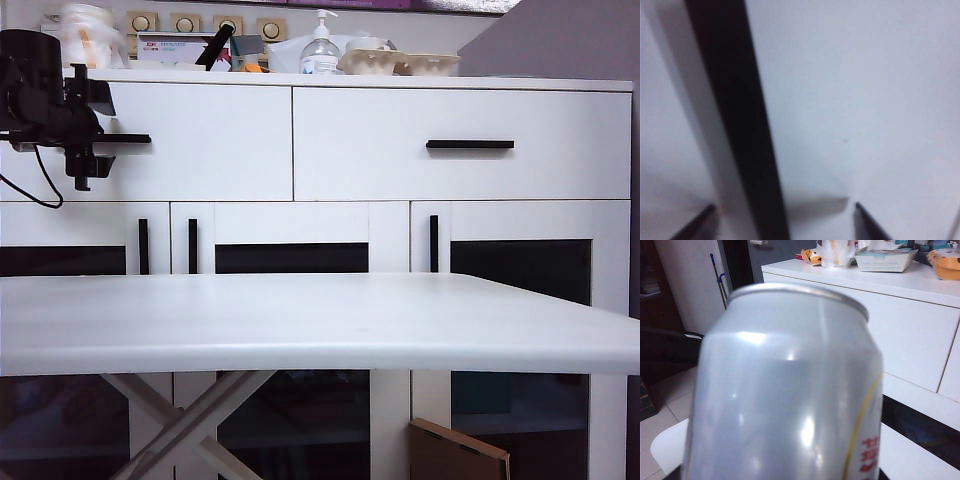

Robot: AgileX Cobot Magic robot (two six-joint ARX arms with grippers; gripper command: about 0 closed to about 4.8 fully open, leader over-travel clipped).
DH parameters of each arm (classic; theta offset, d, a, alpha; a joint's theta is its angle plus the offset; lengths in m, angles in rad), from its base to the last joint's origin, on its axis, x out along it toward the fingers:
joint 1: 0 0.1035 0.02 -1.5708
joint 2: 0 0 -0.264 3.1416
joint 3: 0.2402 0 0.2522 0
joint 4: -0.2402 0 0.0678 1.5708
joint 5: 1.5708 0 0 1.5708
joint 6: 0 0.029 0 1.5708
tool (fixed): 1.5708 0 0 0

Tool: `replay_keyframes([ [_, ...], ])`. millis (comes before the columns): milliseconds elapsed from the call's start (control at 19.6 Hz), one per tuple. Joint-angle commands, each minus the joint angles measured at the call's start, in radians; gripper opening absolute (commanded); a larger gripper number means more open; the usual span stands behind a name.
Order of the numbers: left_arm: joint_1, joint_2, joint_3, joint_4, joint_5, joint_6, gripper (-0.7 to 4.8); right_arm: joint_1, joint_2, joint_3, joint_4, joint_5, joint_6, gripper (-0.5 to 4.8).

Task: Pick up a can of beer from the white table, open the left drawer, place the beer inside the drawer, and finally close the drawer.

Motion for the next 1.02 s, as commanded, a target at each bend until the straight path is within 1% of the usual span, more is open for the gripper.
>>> replay_keyframes([
  [51,0.002,0.011,0.014,0.011,-0.008,0.005,1.22,0.001,-0.008,0.01,0.068,0.001,0.0,1.93],
  [102,0.002,0.011,0.014,0.01,-0.009,0.006,0.41,0.001,-0.008,0.01,0.069,0.001,0.0,1.93],
  [153,0.002,0.011,0.014,0.009,-0.009,0.021,0.03,0.001,-0.008,0.01,0.069,0.001,0.001,1.93],
  [204,0.002,0.011,0.014,0.008,-0.008,0.036,-0.06,0.001,-0.008,0.01,0.069,0.001,0.001,1.93],
  [307,0.002,0.011,0.014,0.008,0.0,0.054,-0.07,0.001,-0.008,0.01,0.07,0.001,0.0,1.93],
  [358,0.002,0.011,0.014,0.009,0.016,0.056,-0.07,0.001,-0.008,0.01,0.07,0.001,0.0,1.93],
  [460,0.003,0.011,0.014,0.008,0.059,0.089,-0.07,0.001,-0.008,0.01,0.07,0.001,0.0,1.93],
  [562,0.003,0.011,0.014,0.008,0.082,0.094,-0.07,0.0,-0.008,0.01,0.07,0.001,0.0,1.93],
  [715,0.003,0.0,0.013,0.014,0.084,0.092,-0.07,0.0,-0.008,0.01,0.07,0.002,-0.018,1.93],
  [818,0.003,0.0,0.013,0.072,0.08,0.095,-0.07,0.0,-0.008,0.01,0.071,0.001,-0.019,1.93],
  [971,0.005,0.0,0.008,0.096,0.084,0.095,-0.07,0.0,-0.008,0.01,0.071,0.002,-0.019,1.93],
  [1022,0.005,0.0,-0.029,0.177,0.078,0.093,-0.07,0.0,-0.008,0.01,0.071,0.001,-0.019,1.93],
])
